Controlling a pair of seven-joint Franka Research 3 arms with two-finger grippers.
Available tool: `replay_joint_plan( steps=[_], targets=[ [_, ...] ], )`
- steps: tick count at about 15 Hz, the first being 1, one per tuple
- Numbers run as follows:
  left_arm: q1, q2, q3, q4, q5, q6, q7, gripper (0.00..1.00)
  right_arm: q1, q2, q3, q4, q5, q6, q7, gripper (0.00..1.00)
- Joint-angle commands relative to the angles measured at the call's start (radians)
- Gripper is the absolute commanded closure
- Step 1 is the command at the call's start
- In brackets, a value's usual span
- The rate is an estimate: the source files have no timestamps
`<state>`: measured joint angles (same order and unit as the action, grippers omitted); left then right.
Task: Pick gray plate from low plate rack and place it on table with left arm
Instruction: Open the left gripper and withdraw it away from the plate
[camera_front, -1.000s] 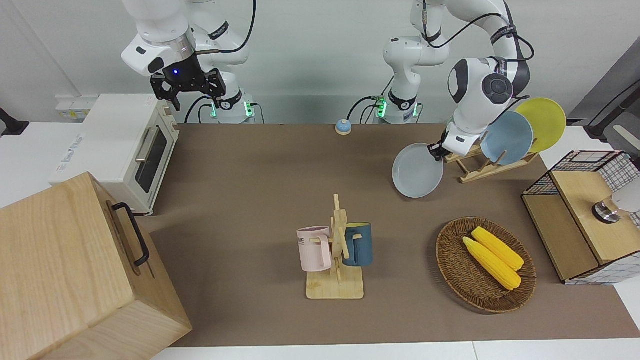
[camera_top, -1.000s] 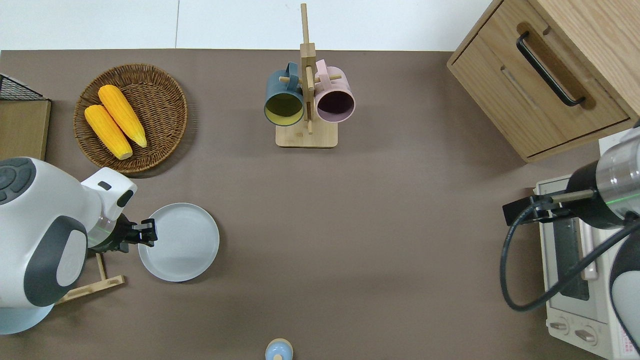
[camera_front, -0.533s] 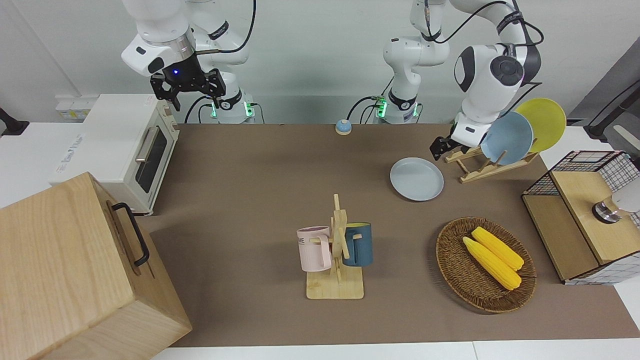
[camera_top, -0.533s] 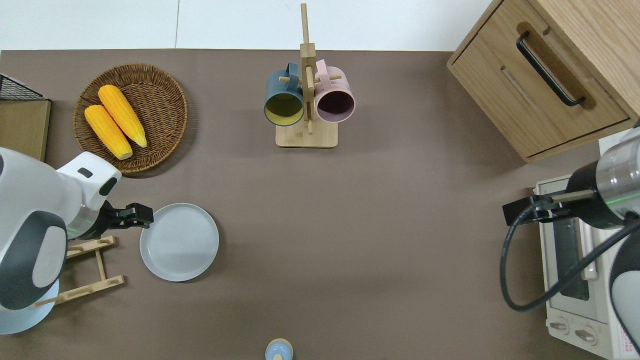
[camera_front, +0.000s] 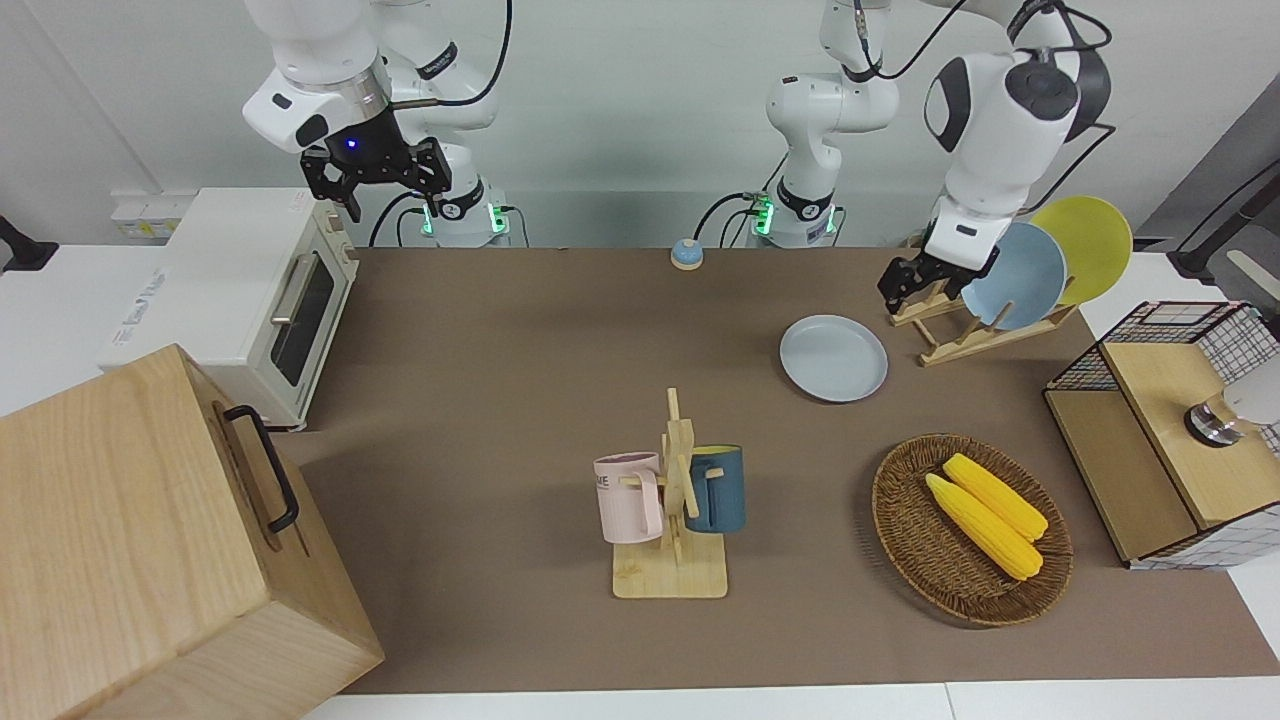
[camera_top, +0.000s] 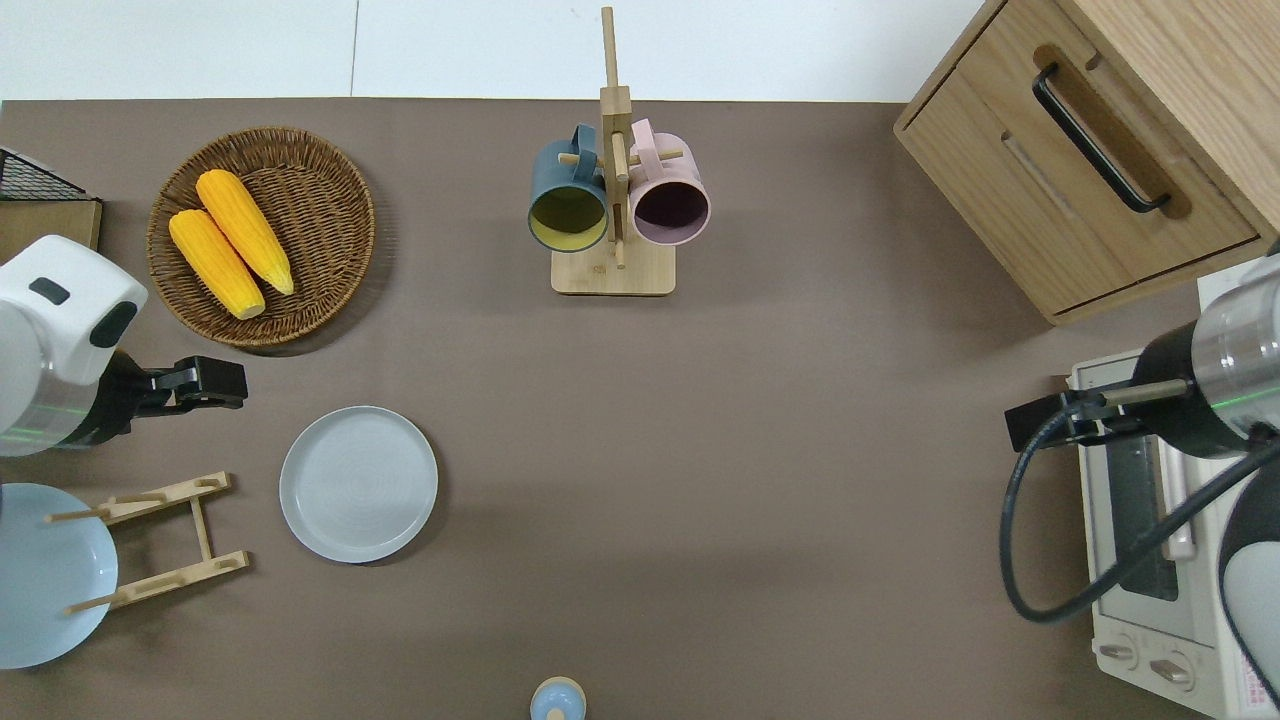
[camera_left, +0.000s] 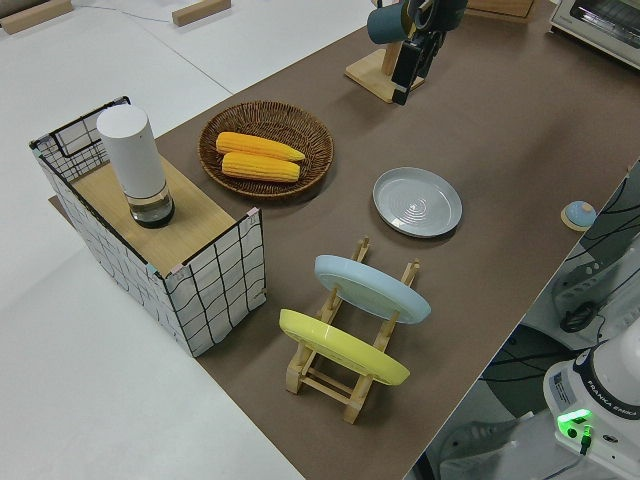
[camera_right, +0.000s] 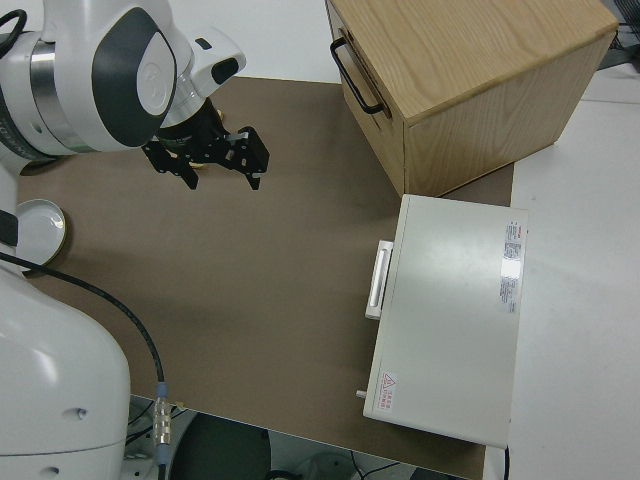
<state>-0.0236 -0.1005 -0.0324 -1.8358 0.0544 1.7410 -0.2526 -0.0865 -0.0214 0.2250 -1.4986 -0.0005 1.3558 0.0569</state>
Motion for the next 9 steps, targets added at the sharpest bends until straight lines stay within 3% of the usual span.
replay_joint_plan(
  steps=[1, 4, 9],
  targets=[
    [-0.009, -0.002, 0.006, 0.065, -0.005, -0.057, 0.009, 0.0, -0.015, -0.005, 0.007, 0.006, 0.004, -0.015, -0.003, 0.013],
    [-0.004, -0.004, 0.016, 0.099, -0.076, -0.069, 0.036, 0.01, -0.015, -0.005, 0.007, 0.006, 0.004, -0.015, -0.003, 0.013],
    [-0.003, -0.011, 0.017, 0.104, -0.074, -0.107, 0.035, 0.0, -0.015, -0.005, 0.007, 0.006, 0.004, -0.015, -0.003, 0.011]
  ],
)
